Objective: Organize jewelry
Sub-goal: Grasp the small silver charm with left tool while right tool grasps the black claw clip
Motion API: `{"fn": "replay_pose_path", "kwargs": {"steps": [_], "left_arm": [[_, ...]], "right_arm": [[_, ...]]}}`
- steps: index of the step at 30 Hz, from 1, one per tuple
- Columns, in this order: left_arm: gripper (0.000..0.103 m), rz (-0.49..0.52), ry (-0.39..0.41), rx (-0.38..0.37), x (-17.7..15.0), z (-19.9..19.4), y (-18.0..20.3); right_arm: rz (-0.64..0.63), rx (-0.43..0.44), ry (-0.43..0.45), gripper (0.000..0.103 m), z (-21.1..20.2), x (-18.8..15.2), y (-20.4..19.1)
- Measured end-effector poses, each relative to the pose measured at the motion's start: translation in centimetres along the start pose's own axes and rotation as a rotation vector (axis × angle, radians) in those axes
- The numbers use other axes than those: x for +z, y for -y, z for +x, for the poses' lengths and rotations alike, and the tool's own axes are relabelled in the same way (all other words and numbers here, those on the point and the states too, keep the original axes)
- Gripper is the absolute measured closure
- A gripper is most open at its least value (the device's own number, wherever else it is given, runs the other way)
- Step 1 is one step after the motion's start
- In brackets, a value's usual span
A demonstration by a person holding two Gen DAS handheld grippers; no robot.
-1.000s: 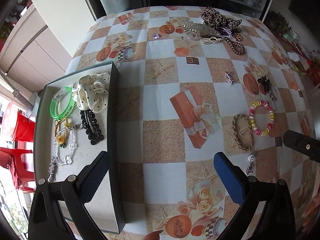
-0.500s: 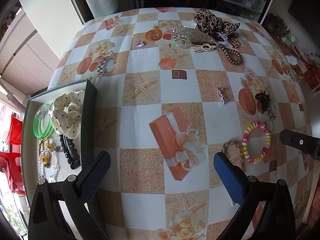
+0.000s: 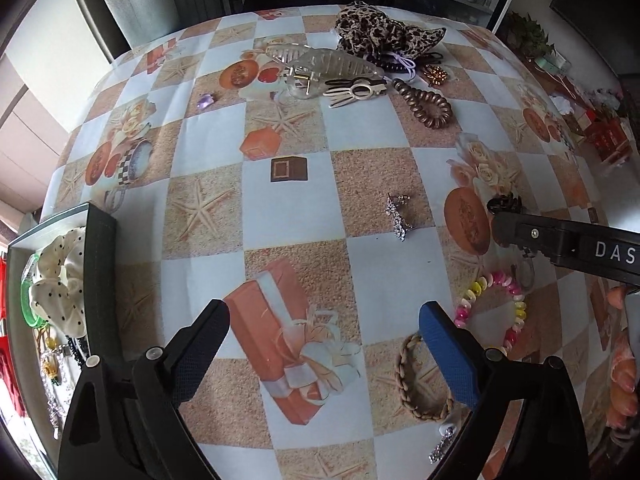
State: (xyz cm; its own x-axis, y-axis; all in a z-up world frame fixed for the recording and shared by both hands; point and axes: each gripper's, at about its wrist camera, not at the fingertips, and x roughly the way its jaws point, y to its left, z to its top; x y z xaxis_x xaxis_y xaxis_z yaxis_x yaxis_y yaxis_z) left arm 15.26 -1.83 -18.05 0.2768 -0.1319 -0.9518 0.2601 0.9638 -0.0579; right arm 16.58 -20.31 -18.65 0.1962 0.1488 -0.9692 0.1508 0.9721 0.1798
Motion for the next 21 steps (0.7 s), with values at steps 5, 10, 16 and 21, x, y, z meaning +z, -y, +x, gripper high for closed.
{"fn": "replay_pose_path", "kwargs": {"steps": [5,10,16,21], "left_arm": [[0.012,0.029,-0.004,0.004,0.9,1.3,1.0],[0.012,0.035,-0.001,-0.001,1.9,2.3,1.9],[0.022,0.051,0.011,0.007,3.1,3.0,3.1],[0.042,0.071,0.027,0.000,3.7,2.8,4.1]], "right_arm": [[-0.052,-0.046,0.011,0.034,0.6,0.4,-0.5],[-0.099,-0.089,0.033,0.045,0.7,0.7,-0.7],[-0.104,-0.104,0.056,0.060,0.6,1.0,0.0],[-0.108,-0.096,0.063,0.063,0.5,1.0,0.4]]}}
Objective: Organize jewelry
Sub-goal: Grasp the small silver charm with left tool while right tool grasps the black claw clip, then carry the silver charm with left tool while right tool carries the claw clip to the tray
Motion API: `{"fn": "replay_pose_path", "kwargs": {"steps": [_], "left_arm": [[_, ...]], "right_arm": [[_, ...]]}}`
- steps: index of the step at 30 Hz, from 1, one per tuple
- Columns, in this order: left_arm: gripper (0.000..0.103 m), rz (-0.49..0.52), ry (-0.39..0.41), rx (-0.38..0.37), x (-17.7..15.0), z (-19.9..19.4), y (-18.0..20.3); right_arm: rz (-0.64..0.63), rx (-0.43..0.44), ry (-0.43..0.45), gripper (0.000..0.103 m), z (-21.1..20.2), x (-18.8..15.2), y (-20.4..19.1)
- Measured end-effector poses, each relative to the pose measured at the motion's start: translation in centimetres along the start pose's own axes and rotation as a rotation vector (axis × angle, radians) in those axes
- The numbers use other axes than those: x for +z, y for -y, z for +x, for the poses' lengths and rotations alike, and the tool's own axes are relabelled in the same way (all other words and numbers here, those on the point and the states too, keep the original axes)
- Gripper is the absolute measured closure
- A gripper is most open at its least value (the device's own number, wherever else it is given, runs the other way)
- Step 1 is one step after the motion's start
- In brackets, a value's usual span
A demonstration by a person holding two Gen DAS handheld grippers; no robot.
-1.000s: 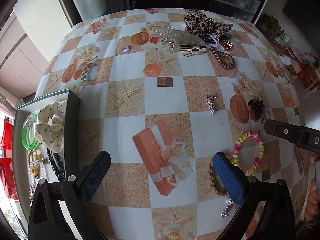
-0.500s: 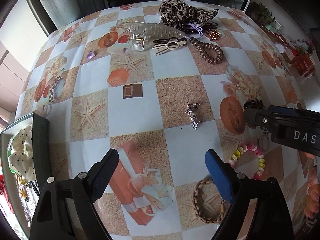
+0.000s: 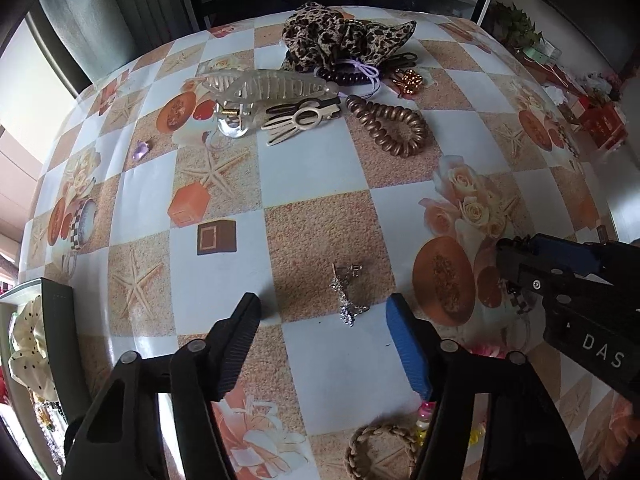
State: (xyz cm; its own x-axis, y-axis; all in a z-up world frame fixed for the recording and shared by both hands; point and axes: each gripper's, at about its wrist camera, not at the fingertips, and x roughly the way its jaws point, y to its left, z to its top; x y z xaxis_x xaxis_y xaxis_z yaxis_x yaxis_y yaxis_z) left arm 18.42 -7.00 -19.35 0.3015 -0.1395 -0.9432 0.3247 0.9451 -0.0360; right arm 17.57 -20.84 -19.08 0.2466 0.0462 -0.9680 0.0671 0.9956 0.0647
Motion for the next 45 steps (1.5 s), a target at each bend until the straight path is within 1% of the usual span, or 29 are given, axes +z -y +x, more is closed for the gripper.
{"fn": "replay_pose_path", "kwargs": {"steps": [1,3,5,6,7,10,14,24,34,45], "left_arm": [[0.045,0.010,0.002,-0.002,0.1,-0.1,0.3],[0.062,0.031,0.004,-0.012,0.2,-0.2,0.8],[0.073,0.045,0.005,-0.017,0.2,-0.3,1.2],[0.083,0.047,0.005,-0.020,0.2,-0.3,1.3],[0.085,0.048,0.004,-0.021,0.2,-0.4,1.3],[0.085,0.031,0.003,-0.035,0.1,-0.6,1.0],[0.085,0.010,0.014,-0.072,-0.5,-1.4,0.4],[0.085,-0.040,0.032,-0.119,-2.5,-4.3,-1.2],[0.085,-0.074,0.050,-0.127,-5.3,-7.1,-2.9],[0.085,-0.163,0.075,-0.110,-9.1,-10.3,-6.6]], "right_arm": [[-0.002,0.000,0.001,0.063,0.0,0.0,0.0],[-0.001,0.002,0.003,0.063,-0.1,-0.2,0.1],[-0.001,0.004,0.004,0.063,-0.4,-0.5,0.4],[-0.002,0.005,0.004,0.063,-0.4,-0.5,0.4],[-0.002,0.006,0.004,0.063,-0.4,-0.5,0.4],[0.004,0.008,0.008,0.064,-0.5,-0.5,0.5],[0.031,0.020,0.015,0.064,-0.9,-0.9,0.9],[0.077,0.093,0.011,0.064,-2.9,-2.7,1.6],[0.080,0.132,-0.016,0.064,-4.2,-5.0,-0.5],[0.047,0.137,-0.034,0.064,-5.6,-6.7,-3.5]]}}
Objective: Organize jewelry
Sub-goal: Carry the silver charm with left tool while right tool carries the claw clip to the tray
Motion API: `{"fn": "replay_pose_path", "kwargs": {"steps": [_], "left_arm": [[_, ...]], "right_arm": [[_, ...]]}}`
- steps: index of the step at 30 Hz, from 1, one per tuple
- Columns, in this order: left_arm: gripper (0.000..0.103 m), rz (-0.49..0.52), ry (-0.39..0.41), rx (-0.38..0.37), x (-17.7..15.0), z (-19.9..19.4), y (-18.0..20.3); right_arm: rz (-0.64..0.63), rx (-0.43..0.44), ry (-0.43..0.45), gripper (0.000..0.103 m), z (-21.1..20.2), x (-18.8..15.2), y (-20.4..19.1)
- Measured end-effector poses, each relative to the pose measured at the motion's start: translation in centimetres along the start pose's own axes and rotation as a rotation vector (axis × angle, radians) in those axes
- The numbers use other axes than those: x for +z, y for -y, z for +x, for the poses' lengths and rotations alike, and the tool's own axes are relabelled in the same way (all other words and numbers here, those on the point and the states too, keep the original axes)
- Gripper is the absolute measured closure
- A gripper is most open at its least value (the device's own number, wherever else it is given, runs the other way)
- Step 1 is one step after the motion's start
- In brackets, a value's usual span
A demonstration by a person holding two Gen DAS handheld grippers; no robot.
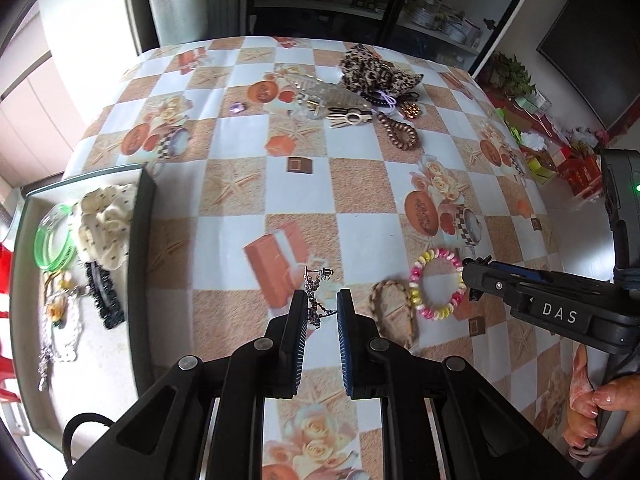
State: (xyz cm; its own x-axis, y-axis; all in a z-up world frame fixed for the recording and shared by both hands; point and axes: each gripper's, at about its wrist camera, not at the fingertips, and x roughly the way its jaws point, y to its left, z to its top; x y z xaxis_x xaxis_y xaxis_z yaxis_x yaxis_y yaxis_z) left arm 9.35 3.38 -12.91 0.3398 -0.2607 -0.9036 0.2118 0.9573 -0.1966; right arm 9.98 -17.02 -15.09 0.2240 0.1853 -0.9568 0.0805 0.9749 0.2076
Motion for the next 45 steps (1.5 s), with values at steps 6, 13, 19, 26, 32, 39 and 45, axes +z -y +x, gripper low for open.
{"fn": "replay_pose_path", "kwargs": {"steps": [6,13,19,26,32,39,45], "left_arm": [[0.085,-0.050,0.024,0.021,-1.2,-2.0,-2.9],[0.085,-0.107,0.050,0.052,-3.0,-4.0,-6.4],[0.085,-0.172,0.057,0.088,-5.0,-5.4,-10.1],[0.085,-0.262,0.054,0.133,-7.3,-6.2,-14.8],[0.085,-0.330,0.048,0.174,-9.2,-6.5,-18.4],[0.085,-0.395,0.031,0.214,-11.3,-6.2,-21.5],[0.085,-0.435,0.011,0.249,-12.7,-5.4,-23.6]], "right_arm": [[-0.047,0.013,0.001,0.064,-0.4,-0.3,-3.2],[-0.127,0.034,-0.009,0.064,-0.3,-0.5,-8.1],[-0.207,0.061,-0.020,0.064,0.1,-0.6,-12.7],[-0.312,0.094,-0.038,0.064,0.9,-1.0,-18.6],[-0.402,0.131,-0.063,0.064,2.3,-1.4,-23.9],[-0.501,0.194,-0.089,0.064,4.2,-1.8,-30.2],[-0.572,0.253,-0.103,0.064,5.9,-2.1,-35.2]]}}
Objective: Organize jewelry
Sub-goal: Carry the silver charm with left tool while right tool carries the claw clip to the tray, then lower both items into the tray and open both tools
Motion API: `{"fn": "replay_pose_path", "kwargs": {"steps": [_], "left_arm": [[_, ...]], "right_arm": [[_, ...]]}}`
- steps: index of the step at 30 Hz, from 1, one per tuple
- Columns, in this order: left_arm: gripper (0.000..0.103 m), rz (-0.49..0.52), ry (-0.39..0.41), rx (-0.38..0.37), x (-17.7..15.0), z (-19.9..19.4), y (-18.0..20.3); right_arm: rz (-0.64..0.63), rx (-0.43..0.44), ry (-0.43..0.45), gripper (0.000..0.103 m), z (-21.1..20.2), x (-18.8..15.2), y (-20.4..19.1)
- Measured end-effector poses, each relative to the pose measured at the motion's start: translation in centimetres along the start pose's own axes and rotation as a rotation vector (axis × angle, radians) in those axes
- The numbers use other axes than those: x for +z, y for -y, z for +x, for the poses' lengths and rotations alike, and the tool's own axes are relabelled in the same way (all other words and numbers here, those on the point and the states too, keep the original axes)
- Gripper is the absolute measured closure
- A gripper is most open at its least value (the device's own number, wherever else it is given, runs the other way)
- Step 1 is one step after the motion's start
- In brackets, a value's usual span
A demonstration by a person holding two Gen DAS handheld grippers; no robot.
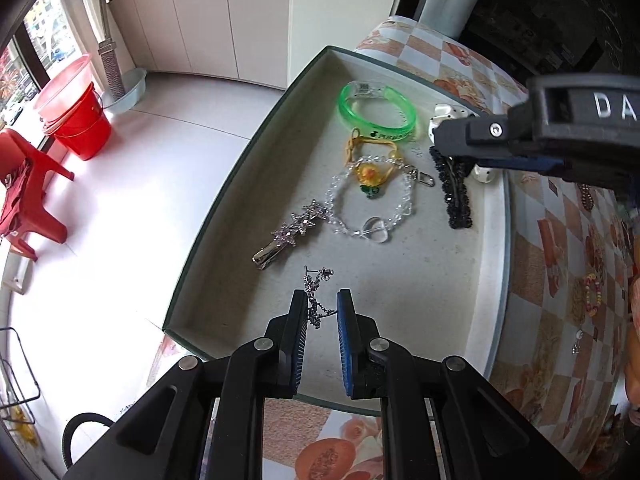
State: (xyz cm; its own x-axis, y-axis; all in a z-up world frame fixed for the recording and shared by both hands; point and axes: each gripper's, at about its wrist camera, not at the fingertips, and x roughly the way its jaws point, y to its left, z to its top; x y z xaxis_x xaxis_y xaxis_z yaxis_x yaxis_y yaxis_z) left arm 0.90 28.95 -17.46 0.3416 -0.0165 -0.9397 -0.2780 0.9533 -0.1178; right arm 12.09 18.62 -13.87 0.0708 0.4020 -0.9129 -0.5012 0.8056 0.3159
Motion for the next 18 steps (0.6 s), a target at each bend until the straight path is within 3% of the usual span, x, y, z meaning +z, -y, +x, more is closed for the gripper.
{"fn": "replay_pose_path", "kwargs": {"steps": [8,18], "left_arm": [[0.085,-0.028,-0.009,0.039,0.0,1.6,-1.3],[0.085,-0.021,-0.016,0.085,-0.4,2.2,-1.1]], "right_arm": [[-0.040,0.061,-0.040,0.063,4.4,2.4,-3.0],[-0.053,0.044,-0.116,0.063,8.8,3.4,-3.4]]}}
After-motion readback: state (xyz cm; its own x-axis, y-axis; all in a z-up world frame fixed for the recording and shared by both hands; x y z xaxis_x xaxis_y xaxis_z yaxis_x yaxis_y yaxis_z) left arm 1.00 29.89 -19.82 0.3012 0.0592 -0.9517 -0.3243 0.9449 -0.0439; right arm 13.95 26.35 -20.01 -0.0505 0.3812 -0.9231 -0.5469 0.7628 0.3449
